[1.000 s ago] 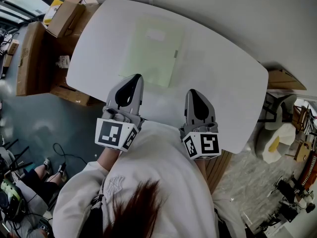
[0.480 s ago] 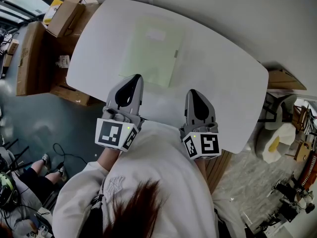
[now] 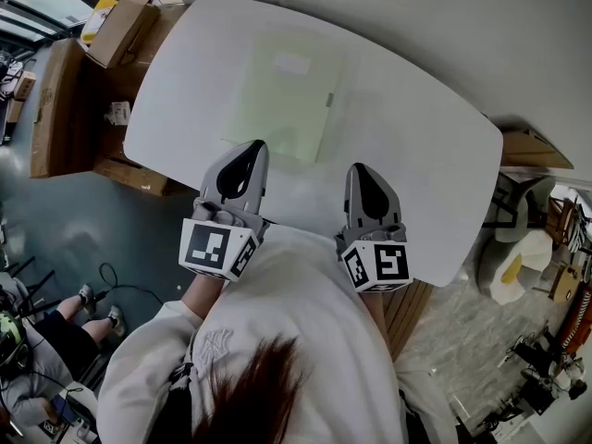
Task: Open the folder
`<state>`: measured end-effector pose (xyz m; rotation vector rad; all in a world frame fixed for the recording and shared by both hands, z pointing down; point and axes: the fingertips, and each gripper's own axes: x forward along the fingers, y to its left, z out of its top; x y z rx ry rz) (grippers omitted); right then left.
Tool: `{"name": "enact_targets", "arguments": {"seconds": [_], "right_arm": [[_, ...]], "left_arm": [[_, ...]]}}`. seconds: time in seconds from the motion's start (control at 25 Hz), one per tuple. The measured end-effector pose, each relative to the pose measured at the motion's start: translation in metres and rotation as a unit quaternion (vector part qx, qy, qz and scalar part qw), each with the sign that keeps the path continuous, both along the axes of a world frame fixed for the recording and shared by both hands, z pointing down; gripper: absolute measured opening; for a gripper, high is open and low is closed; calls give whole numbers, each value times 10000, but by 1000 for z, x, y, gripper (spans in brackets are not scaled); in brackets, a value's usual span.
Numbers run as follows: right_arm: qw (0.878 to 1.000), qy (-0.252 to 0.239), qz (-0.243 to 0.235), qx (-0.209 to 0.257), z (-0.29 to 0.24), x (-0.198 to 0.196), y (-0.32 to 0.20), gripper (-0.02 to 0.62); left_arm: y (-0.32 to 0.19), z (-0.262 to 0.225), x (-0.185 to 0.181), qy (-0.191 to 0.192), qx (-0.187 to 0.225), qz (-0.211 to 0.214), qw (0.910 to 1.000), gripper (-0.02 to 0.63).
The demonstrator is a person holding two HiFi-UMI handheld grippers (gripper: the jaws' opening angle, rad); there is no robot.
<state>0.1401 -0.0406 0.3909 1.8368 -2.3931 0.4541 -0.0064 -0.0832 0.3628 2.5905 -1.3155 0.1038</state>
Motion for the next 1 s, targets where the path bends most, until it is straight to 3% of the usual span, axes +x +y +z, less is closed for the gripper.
{"name": "enact_targets", "arguments": {"seconds": [0.32,0.88,1.0], "right_arm": [[9996,155,-133,-187,28,1,-18,8],[9929,277,-610,-982,131,-5,-55,6],[9911,268,-651,-1127,146,-7,-60,8]], "left_arm": [[-3,26,6,-475,-45,135,9988,8],[-7,56,35,-876,-348,565,9939,8],[-9,71,41,-1181,-348,727,9897,8]]}}
